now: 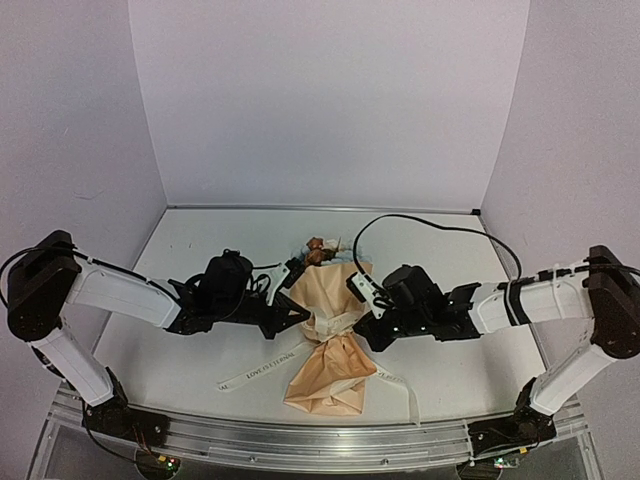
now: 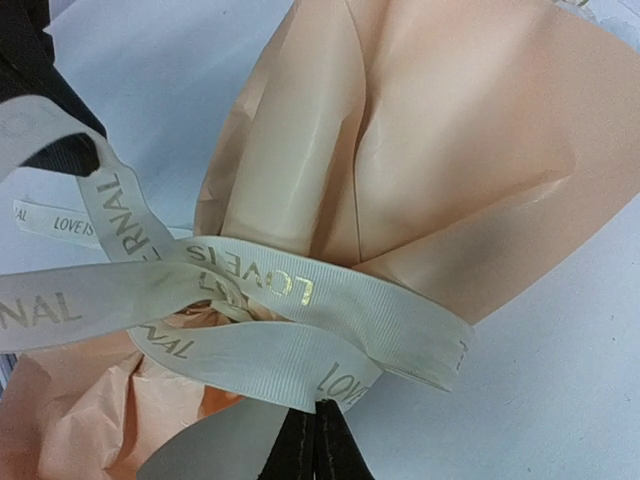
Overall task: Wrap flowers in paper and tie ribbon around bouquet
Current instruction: Cross the half-tied ribbon over the folded bouquet.
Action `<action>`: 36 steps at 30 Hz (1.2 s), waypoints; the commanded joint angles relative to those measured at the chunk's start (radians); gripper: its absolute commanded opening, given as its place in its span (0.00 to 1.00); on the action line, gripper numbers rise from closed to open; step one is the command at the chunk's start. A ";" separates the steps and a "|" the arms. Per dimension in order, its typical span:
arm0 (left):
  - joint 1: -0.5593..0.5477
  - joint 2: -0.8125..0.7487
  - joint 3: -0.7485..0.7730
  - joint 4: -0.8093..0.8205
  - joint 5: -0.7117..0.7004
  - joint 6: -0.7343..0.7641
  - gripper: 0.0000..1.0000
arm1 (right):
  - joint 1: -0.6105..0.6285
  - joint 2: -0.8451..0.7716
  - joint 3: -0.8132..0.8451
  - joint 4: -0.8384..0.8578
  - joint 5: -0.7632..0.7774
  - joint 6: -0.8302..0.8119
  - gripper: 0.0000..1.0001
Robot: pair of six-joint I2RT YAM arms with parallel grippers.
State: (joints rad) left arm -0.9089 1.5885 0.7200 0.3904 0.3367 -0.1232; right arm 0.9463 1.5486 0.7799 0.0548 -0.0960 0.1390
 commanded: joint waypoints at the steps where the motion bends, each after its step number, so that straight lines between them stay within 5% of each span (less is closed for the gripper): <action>1: 0.002 -0.064 0.026 0.030 -0.009 -0.015 0.02 | 0.006 -0.081 0.024 -0.086 0.034 0.097 0.00; 17: -0.038 -0.126 0.020 0.031 0.020 0.005 0.04 | 0.008 0.033 0.225 -0.349 -0.140 0.513 0.00; 36: -0.132 -0.163 0.094 -0.077 0.029 0.091 0.04 | -0.032 0.200 0.329 -0.348 -0.152 0.681 0.00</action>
State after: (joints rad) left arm -1.0119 1.4502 0.7447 0.3560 0.3377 -0.0701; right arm 0.9254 1.7150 1.0518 -0.2941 -0.2615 0.7781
